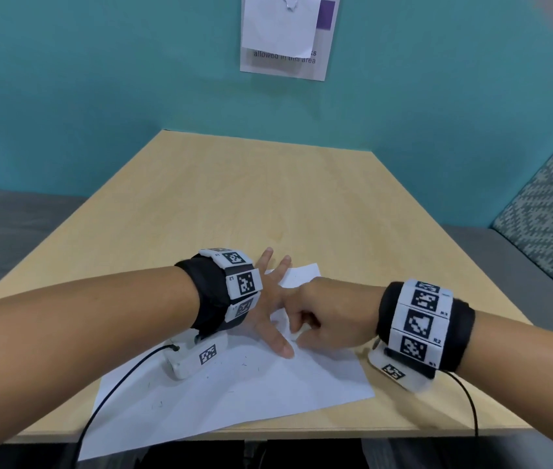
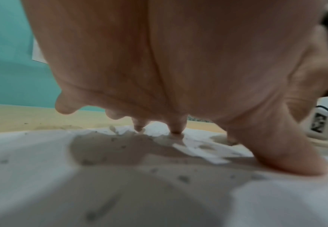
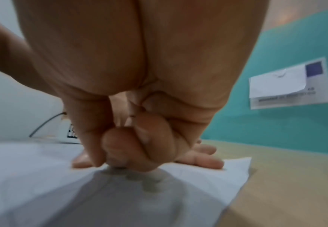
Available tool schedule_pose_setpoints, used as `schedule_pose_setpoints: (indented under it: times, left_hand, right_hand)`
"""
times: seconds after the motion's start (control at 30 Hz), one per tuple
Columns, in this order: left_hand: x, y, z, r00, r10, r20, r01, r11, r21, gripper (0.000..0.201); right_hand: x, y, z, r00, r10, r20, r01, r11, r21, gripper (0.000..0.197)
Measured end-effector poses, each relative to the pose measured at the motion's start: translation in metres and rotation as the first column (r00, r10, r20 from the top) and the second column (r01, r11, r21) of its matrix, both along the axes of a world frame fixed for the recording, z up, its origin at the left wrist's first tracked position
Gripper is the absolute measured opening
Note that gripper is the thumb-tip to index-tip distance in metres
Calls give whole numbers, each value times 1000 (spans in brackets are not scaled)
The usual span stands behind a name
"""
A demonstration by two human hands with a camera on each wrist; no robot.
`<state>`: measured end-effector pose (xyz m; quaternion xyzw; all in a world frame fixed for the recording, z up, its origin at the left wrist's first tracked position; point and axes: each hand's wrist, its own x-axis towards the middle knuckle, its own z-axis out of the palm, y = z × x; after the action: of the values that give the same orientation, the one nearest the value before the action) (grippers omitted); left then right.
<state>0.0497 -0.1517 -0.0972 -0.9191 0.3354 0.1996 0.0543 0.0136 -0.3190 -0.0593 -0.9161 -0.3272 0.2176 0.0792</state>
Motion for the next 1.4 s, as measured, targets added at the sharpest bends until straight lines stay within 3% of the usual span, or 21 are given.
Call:
schedule_pose_setpoints:
  times: [0.17, 0.3, 0.43, 0.6, 0.73, 0.9, 1.07, 1.3, 1.4]
  left_hand:
    - [3, 2, -4, 999, 41, 8, -41, 999, -9, 110]
    - [4, 2, -4, 1000, 23, 9, -23, 999, -26, 111]
    - [4, 1, -4, 999, 40, 10, -40, 999, -7, 116]
    - [5, 1, -3, 1000, 26, 4, -26, 1000, -9, 114]
    - [5, 2, -5, 999, 33, 17, -33, 999, 1, 117]
    - [7, 1, -2, 1000, 19, 3, -19, 1000, 14, 117]
    - [8, -1, -4, 999, 18, 40, -20, 999, 37, 120]
    - [6, -23, 3, 1000, -13, -12, 13, 998, 59, 101]
    - [3, -20, 2, 1000, -13, -19, 13, 1000, -12, 82]
  right_hand:
    - [21, -19, 9, 988, -129, 84, 131, 991, -21, 12]
    - [-2, -9, 3, 1000, -21, -17, 21, 1000, 11, 8]
    - [21, -26, 11, 984, -165, 73, 167, 986, -13, 10]
    - [-2, -10, 2, 999, -31, -21, 32, 999, 12, 9]
    - [20, -27, 10, 986, -157, 63, 158, 987, -18, 9]
    - [8, -19, 6, 998, -68, 0, 68, 998, -16, 8]
    - [24, -32, 9, 986, -153, 65, 154, 988, -18, 10]
    - [17, -33, 3, 985, -154, 73, 154, 988, 3, 12]
    - [1, -23, -1, 999, -49, -9, 49, 999, 11, 8]
